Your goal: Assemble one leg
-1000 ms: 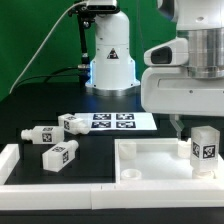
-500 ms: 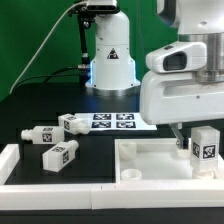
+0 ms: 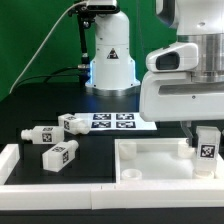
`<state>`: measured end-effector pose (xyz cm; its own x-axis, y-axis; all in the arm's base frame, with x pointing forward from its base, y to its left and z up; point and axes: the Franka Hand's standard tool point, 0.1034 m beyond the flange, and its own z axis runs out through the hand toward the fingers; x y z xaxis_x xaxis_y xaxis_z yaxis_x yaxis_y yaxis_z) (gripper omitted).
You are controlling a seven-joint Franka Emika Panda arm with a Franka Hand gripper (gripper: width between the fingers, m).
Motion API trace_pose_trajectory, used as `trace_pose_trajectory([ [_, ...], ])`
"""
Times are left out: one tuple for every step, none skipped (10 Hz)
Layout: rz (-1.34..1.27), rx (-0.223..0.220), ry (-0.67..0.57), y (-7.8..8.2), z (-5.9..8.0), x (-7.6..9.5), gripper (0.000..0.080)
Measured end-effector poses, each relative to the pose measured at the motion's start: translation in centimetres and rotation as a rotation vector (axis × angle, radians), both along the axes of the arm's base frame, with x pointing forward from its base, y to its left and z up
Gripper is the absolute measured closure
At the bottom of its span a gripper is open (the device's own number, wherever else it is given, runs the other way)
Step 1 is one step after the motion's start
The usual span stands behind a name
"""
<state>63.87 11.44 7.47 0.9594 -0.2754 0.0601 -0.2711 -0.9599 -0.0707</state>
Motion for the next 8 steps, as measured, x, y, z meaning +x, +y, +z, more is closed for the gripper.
trace_pose_trajectory([
  [-0.101, 0.007, 0.005, -0.02, -0.04, 0.04, 0.0512],
  [-0.198, 0.016, 0.009, -0.06, -0.07, 0.08, 0.0512],
  [-0.341, 0.038, 0.012, -0.22, -0.11, 0.19, 0.0512],
  [-0.483, 0.07, 0.017, -0.4, -0.16, 0.2, 0.0512],
  [-0.665, 0.098, 0.03, -0.43, -0.19, 0.15, 0.0512],
  [-0.794, 0.116, 0.044, -0.47, -0.2, 0.12, 0.0512],
  [-0.878, 0.135, 0.055, -0.55, -0.21, 0.14, 0.0512],
  [-0.992, 0.156, 0.069, -0.66, -0.23, 0.15, 0.0512],
])
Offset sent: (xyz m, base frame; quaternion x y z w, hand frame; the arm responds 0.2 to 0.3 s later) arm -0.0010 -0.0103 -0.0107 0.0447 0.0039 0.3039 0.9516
